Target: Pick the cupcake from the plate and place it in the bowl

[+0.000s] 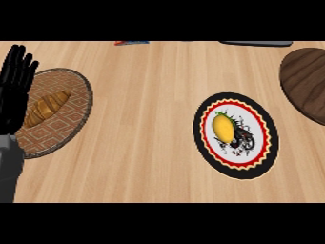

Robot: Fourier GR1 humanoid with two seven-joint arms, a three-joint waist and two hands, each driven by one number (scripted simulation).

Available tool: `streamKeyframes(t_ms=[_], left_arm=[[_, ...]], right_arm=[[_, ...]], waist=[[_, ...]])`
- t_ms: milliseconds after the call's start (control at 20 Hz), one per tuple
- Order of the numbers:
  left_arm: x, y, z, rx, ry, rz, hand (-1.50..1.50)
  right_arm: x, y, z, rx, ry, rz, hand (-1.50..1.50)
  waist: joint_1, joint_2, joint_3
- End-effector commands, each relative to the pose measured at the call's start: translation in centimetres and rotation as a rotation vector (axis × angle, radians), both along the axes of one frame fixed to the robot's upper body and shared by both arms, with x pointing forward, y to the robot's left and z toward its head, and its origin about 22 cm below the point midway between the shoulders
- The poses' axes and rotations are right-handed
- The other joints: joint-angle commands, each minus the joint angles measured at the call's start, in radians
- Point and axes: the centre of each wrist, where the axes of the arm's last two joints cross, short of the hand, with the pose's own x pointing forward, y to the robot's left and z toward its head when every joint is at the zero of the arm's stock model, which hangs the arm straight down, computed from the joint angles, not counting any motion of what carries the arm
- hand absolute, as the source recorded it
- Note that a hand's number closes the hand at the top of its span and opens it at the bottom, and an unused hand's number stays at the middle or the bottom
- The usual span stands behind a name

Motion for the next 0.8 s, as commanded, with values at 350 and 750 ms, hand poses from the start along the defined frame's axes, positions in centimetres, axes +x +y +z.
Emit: streamKeyframes(t_ms=[350,750], left_arm=[[0.4,-0.3,0.1,-0.002,0.011,-0.002,0.0],[-0.8,0.8,-0.2,0.003,-0.015,-0.001,0.0]], right_arm=[[0.5,2.9,-6.6,0.396,0.232,0.077,-1.5],[-0.4,-0.8,-2.3,0.7,0.013,-0.103,-1.5]], waist=[[-0.004,0.005,0.002],[0.009,0.007,0.003]])
